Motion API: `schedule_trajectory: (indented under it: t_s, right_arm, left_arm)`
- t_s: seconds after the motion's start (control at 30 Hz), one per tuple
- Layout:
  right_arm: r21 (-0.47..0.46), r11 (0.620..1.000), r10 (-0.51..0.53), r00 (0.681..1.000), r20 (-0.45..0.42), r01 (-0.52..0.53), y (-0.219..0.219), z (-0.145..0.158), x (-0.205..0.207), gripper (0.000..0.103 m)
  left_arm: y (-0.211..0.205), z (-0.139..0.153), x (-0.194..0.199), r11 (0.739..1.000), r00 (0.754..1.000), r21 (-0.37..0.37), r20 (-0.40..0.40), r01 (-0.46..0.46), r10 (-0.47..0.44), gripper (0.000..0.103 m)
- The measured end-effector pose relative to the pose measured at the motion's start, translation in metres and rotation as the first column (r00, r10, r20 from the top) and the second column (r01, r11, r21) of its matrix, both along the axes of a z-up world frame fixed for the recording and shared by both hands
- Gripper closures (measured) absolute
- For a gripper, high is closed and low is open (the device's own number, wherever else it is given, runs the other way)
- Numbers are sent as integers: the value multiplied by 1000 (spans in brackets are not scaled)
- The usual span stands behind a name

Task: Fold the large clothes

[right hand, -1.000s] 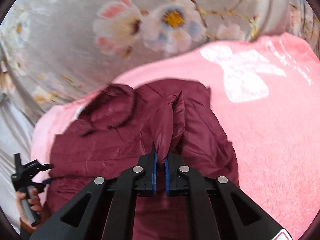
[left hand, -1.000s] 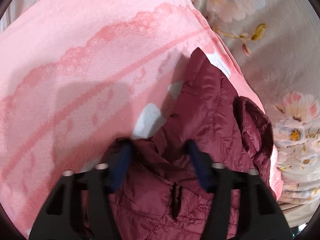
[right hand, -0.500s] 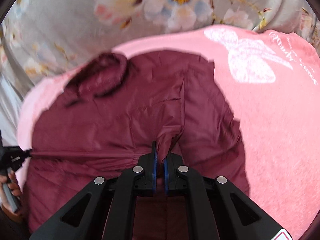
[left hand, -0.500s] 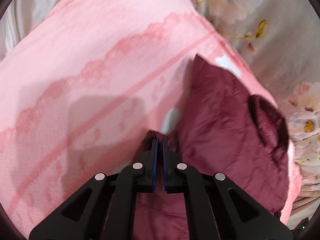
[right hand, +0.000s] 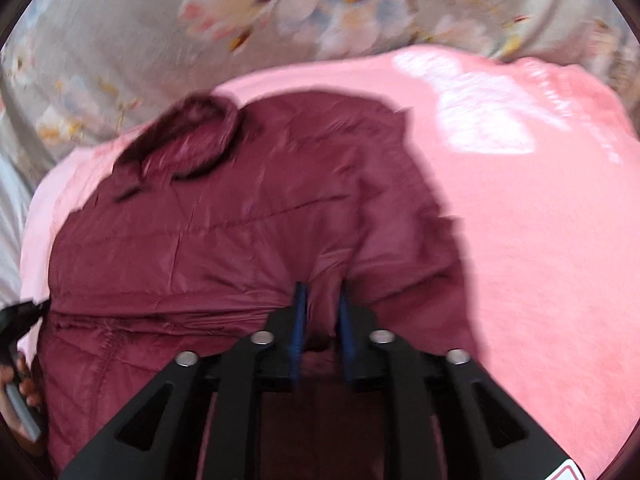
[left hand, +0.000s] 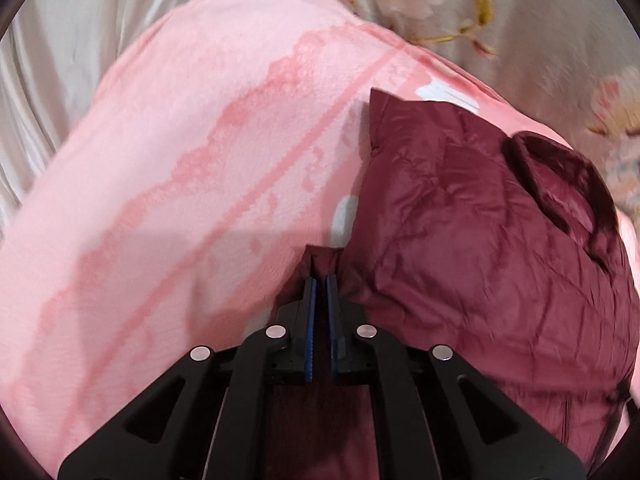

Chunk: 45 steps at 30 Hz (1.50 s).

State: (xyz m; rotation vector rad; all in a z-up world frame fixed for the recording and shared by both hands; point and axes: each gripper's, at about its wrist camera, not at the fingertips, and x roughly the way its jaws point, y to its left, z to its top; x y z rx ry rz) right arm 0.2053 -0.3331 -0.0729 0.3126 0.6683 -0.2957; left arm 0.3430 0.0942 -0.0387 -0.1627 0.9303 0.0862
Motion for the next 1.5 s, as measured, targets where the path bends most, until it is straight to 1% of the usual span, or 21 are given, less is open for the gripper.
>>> schedule_trajectory:
  t_s: [0.03,0.07,0.1,0.17,0.2,0.23,0.27,0.3,0.33,0.37,0.4,0.47,0.53,0.57,0.63,0.67,0.77,0.83,0.97,1.13,1.5]
  right_arm:
    - [-19,1000,-15,1000,25,16,1,12,-8,78]
    - [-32,999,-16,999,44,17,3,21,-11,78]
    - [-42,999,-7,998,63,10,7,30,-12,78]
    - [-60,997,43,995,90,-37,24,48,-5,78]
    - [-68,995,78,993,90,-72,36,54,5,78]
    - [-70,992,111,990,87,-105,46,55,14,78]
    - [-71,988,143,986,80,-138,56,54,24,78]
    - [-74,983,175,982,67,-170,67,52,34,78]
    - [-84,976,204,978,45,-199,79,46,46,78]
    - [-93,972,218,976,23,-215,87,39,54,78]
    - [-96,968,231,973,-2,-230,94,31,62,78]
    - [-88,965,242,969,-53,-246,102,9,75,78]
    - [-91,964,242,966,-91,-250,108,-11,79,78]
    - [-100,963,242,965,-99,-251,109,-17,79,78]
    - [-112,960,246,965,-95,-256,109,-25,76,79]
    - [-109,961,246,965,-90,-255,109,-25,75,79]
    - [-96,964,241,967,-81,-249,107,-27,72,79]
    - [-97,964,239,968,-79,-246,107,-27,72,79]
    - [-92,965,237,968,-76,-244,107,-27,72,79]
    - [-66,968,238,969,-67,-242,103,-27,73,79]
    - [-59,968,239,969,-66,-243,102,-26,73,79]
  left_arm:
    - [0,7,-5,1000,1000,10,7,8,-8,95]
    - [-2,21,-11,999,999,21,32,25,-26,95]
    - [-5,30,-13,999,998,24,47,37,-38,94]
    - [-19,54,-13,997,993,8,83,78,-78,89]
    - [-30,65,-11,994,989,-17,101,110,-108,79]
    - [-43,72,-8,989,984,-40,109,143,-138,66]
    - [-56,76,-5,984,980,-49,109,172,-166,61]
    - [-67,77,-2,980,976,-46,109,194,-188,61]
    - [-82,74,1,976,971,-31,106,217,-213,61]
    - [-100,68,6,971,967,1,93,238,-237,61]
    - [-113,60,9,967,964,17,76,254,-255,61]
    - [-127,41,15,963,963,25,39,267,-267,61]
    - [-134,15,18,964,965,23,-2,263,-263,61]
    - [-134,8,14,965,966,24,-8,260,-260,61]
    - [-135,-5,12,964,965,46,5,262,-263,60]
    - [-137,-10,8,960,962,86,27,267,-271,60]
    - [-143,-15,-2,953,959,145,63,266,-278,59]
    - [-145,-16,-6,951,958,162,73,262,-276,58]
    - [-139,-17,-5,957,961,149,77,251,-264,55]
    - [-140,-18,-2,957,964,162,77,239,-254,51]
    - [-142,-18,-1,957,966,174,76,233,-249,48]
